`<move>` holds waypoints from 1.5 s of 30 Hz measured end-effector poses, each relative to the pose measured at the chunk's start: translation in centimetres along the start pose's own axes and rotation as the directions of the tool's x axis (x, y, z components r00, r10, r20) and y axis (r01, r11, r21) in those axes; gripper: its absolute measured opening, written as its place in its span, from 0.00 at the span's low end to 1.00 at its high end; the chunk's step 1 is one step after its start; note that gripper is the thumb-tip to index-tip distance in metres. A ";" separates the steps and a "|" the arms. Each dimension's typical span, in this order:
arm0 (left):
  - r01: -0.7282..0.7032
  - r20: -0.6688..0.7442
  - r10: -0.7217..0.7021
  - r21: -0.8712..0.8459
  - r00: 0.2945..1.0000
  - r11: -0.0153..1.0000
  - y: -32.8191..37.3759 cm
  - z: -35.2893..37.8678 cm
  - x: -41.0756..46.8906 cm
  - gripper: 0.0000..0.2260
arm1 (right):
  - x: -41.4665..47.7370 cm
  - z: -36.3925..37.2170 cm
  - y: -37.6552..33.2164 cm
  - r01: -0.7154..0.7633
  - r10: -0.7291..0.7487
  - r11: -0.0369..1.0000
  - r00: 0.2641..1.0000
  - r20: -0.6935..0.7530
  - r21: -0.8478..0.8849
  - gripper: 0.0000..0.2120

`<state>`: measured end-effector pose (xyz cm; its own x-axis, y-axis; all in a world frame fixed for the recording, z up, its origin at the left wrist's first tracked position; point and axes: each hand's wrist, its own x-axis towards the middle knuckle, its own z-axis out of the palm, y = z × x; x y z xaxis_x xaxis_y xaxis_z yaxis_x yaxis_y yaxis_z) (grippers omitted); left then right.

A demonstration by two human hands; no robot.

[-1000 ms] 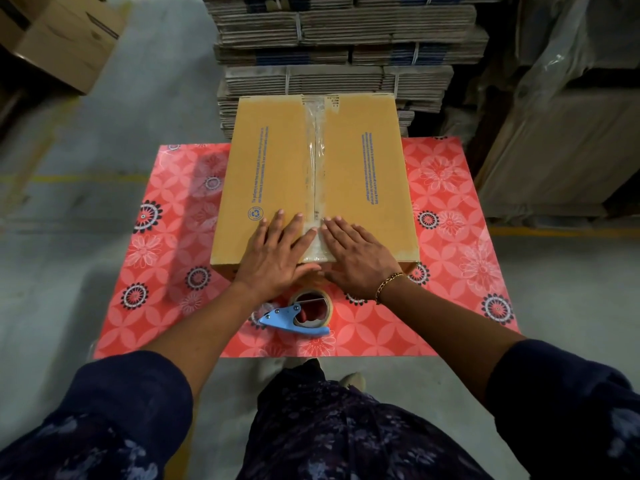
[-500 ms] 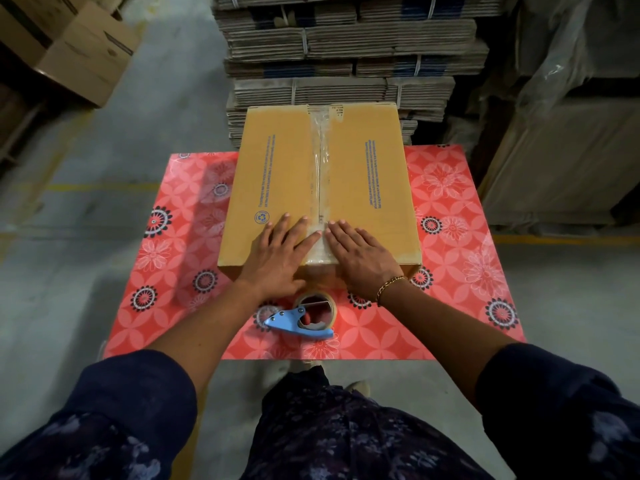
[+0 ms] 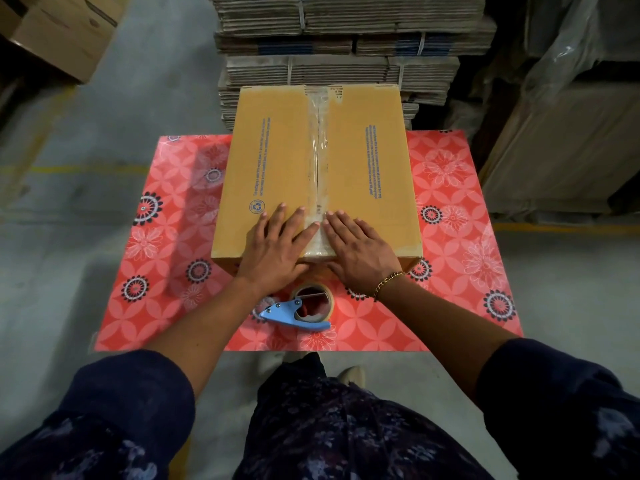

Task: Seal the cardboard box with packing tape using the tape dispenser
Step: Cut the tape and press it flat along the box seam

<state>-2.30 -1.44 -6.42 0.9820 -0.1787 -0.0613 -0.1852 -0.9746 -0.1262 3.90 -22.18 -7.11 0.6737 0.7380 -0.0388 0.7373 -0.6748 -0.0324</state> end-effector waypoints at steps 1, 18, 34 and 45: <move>0.001 0.007 -0.001 -0.003 1.000 1.000 0.0 0.0 0.0 0.40 | 0.0 0.0 0.0 -0.002 0.002 1.000 1.000 -0.001 -0.003 0.37; 0.015 0.009 -0.015 -0.057 1.000 0.998 0.0 -0.1 0.1 0.35 | 0.0 -1.1 0.4 0.033 -0.038 0.997 0.997 0.064 0.074 0.36; 0.368 -0.006 -0.447 -0.558 0.895 0.744 -8.3 0.2 -2.7 0.48 | -1.8 -4.5 6.0 -0.583 0.718 0.604 0.694 -0.052 0.544 0.35; 0.581 0.303 -0.662 -0.776 0.686 0.247 -13.1 0.9 -2.1 0.32 | 1.2 -1.3 3.7 -0.669 0.767 0.061 0.507 0.394 0.741 0.43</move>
<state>-1.99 11.86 -5.52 0.7847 0.5634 -0.2585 0.5536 -0.4494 0.7011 7.48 -23.78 -5.95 0.8869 -0.1462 -0.4383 -0.4428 -0.5401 -0.7157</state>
